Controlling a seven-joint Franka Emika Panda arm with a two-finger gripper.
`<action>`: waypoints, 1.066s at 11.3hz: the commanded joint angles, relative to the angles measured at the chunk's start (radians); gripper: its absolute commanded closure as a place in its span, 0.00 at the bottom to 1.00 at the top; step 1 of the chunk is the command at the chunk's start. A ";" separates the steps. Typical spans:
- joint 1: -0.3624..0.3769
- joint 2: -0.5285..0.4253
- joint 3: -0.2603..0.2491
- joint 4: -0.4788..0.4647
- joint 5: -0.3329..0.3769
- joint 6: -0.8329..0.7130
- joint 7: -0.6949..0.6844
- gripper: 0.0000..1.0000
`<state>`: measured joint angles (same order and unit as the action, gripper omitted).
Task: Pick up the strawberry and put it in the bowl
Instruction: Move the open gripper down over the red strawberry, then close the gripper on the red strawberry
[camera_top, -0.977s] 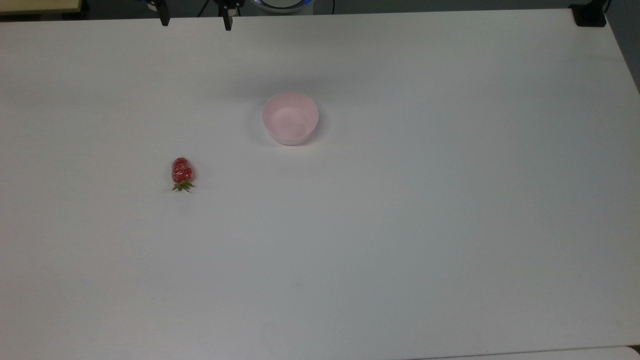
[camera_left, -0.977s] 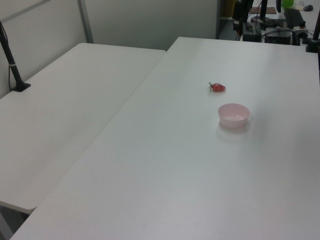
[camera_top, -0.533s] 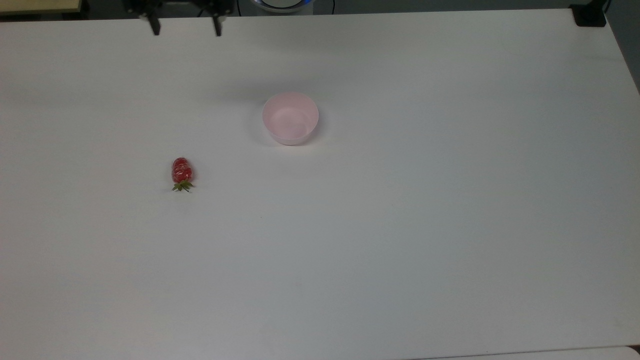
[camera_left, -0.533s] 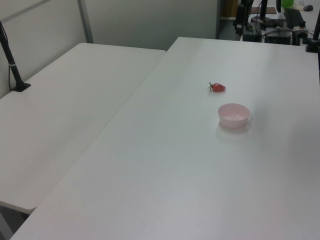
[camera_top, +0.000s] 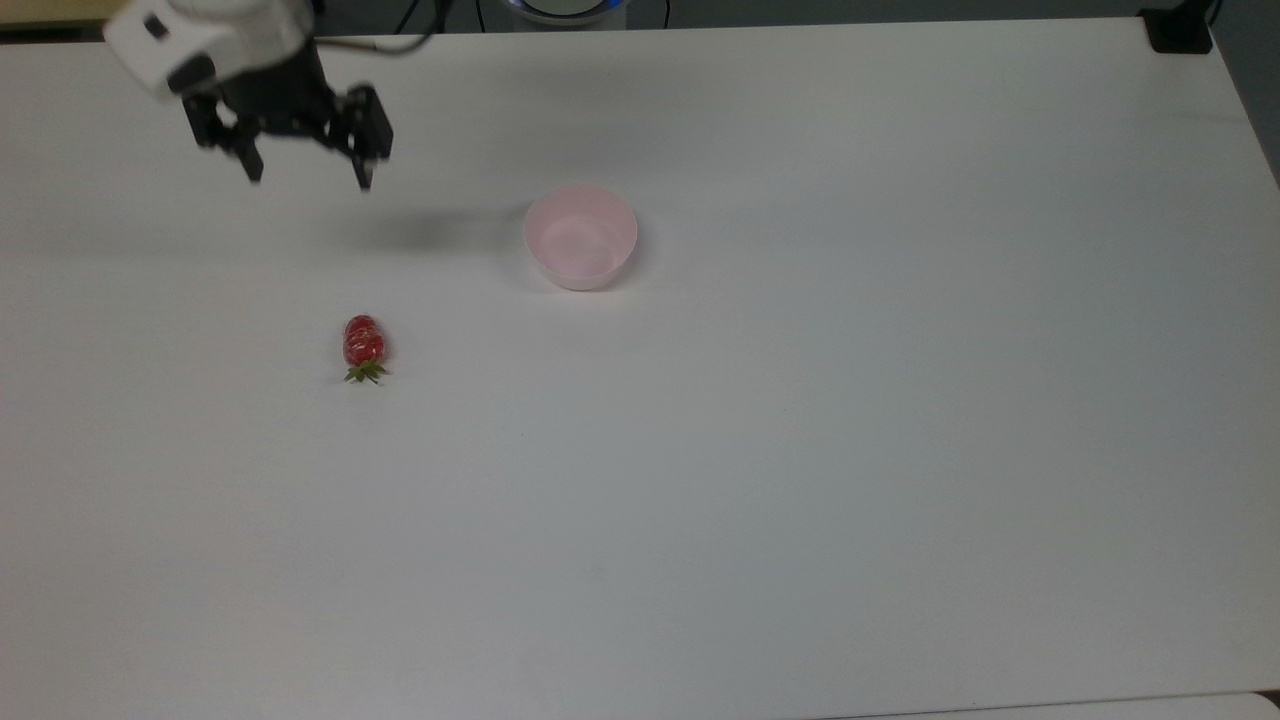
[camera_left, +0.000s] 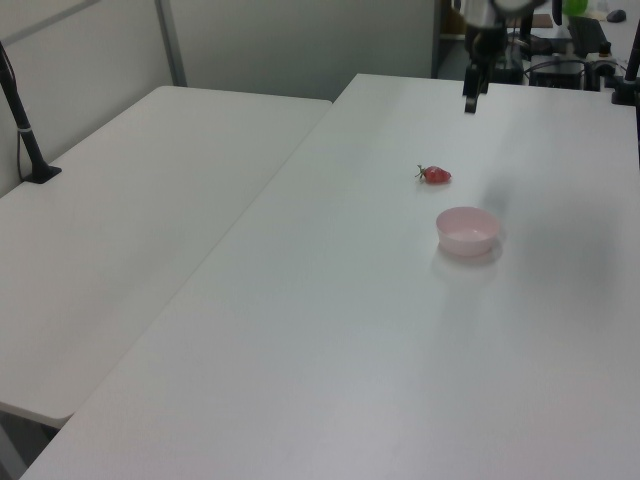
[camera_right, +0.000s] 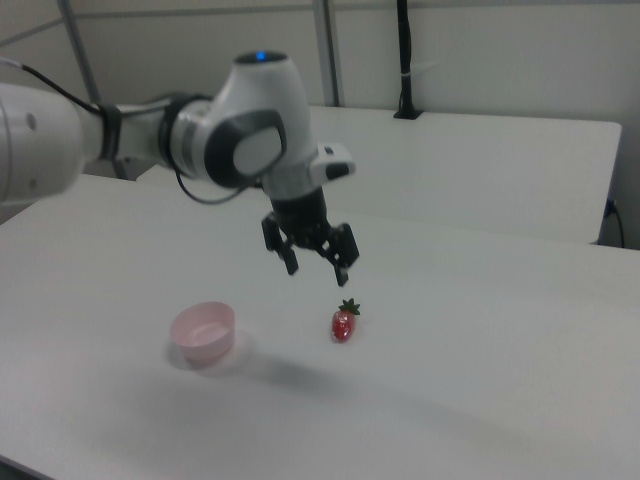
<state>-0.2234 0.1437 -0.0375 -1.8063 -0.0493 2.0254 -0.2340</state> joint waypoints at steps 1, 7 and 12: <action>-0.001 0.106 -0.001 -0.071 -0.021 0.226 -0.018 0.00; 0.013 0.302 0.020 -0.048 -0.024 0.475 -0.004 0.00; 0.006 0.300 0.059 -0.033 -0.011 0.492 0.137 0.85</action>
<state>-0.2171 0.4491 0.0067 -1.8459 -0.0610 2.5091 -0.1606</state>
